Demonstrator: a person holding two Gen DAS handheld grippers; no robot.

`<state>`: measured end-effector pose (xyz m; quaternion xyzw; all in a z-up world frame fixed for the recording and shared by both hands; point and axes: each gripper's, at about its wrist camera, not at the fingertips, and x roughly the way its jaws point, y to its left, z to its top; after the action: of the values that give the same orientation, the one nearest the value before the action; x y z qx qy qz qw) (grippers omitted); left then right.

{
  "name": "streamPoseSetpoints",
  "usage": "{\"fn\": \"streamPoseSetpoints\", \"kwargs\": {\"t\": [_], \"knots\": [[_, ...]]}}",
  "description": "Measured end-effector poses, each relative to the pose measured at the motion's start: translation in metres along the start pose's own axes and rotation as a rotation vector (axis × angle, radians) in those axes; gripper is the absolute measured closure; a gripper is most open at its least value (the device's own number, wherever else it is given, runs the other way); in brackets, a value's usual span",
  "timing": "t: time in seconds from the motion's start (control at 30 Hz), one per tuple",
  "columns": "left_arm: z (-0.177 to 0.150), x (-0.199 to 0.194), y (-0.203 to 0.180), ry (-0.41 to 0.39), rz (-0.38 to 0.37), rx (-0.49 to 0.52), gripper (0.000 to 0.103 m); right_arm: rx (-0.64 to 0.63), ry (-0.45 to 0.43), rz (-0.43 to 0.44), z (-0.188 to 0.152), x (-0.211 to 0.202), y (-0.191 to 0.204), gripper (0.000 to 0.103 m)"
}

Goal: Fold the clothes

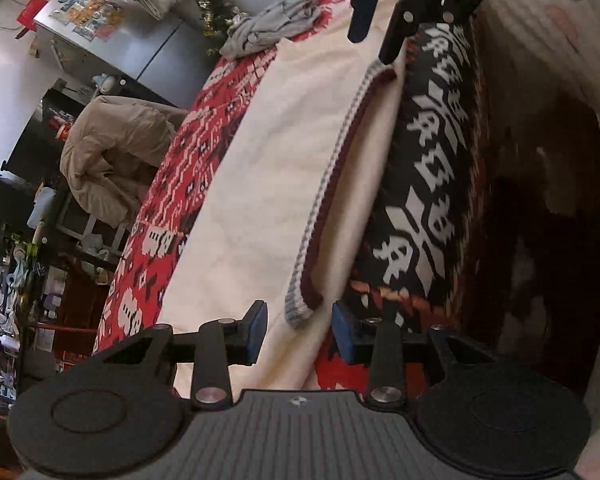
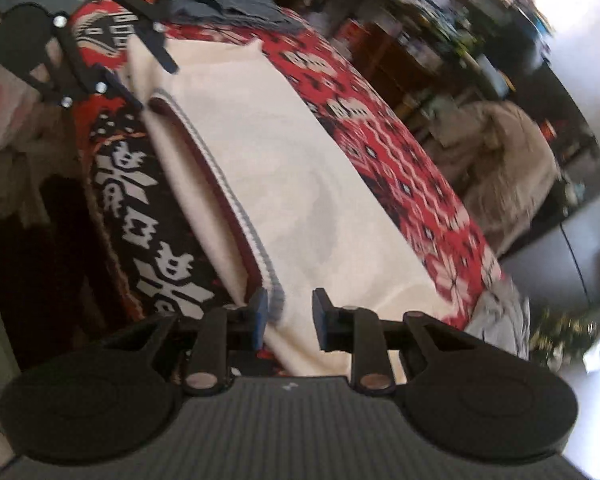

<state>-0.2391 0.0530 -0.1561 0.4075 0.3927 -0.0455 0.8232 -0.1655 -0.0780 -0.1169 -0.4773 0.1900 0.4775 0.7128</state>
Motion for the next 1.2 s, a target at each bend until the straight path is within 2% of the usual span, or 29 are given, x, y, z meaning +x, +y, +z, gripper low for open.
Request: {"fn": "streamPoseSetpoints", "kwargs": {"t": [0.07,0.13,0.17,0.27,0.37,0.43,0.47,0.57,0.67,0.73,0.9,0.97,1.2], "knots": [[-0.003,0.002,0.001,0.000,0.000,0.001,0.067,-0.028,0.007,-0.004,0.000,0.003,0.005,0.079],[-0.003,0.002,0.005,0.006,-0.013,-0.011,0.067,-0.047,0.030,0.008,-0.002,0.011,0.010,0.085],[-0.003,0.003,0.008,0.012,-0.027,-0.020,0.072,-0.049,0.042,0.021,-0.004,0.015,0.011,0.089],[-0.002,-0.001,0.010,0.028,-0.078,-0.042,0.078,-0.053,0.058,0.042,-0.009,0.019,0.015,0.089],[-0.007,-0.014,0.023,0.004,-0.092,-0.138,0.080,0.010,0.041,0.069,-0.007,0.010,0.006,0.090],[-0.015,-0.020,0.042,-0.012,-0.080,-0.259,0.089,0.082,0.020,0.094,-0.005,0.002,-0.004,0.090],[-0.021,-0.016,0.052,-0.009,-0.070,-0.343,0.095,0.120,0.010,0.103,-0.004,-0.001,-0.009,0.094],[-0.042,-0.002,0.083,0.006,-0.047,-0.603,0.100,0.285,-0.016,0.117,-0.005,0.000,-0.030,0.094],[-0.069,0.019,0.109,0.019,-0.125,-0.877,0.101,0.451,-0.023,0.132,-0.009,0.011,-0.051,0.094],[-0.080,0.028,0.113,0.025,-0.160,-0.958,0.101,0.530,-0.027,0.133,-0.014,0.015,-0.060,0.094],[-0.095,0.037,0.124,0.062,-0.130,-1.073,0.101,0.641,-0.020,0.123,-0.031,0.014,-0.073,0.094],[-0.101,0.034,0.124,0.070,-0.152,-1.102,0.101,0.665,-0.014,0.114,-0.038,0.013,-0.076,0.094],[-0.096,0.017,0.114,0.092,-0.153,-1.043,0.101,0.758,0.008,0.067,-0.064,0.001,-0.092,0.093]]}}
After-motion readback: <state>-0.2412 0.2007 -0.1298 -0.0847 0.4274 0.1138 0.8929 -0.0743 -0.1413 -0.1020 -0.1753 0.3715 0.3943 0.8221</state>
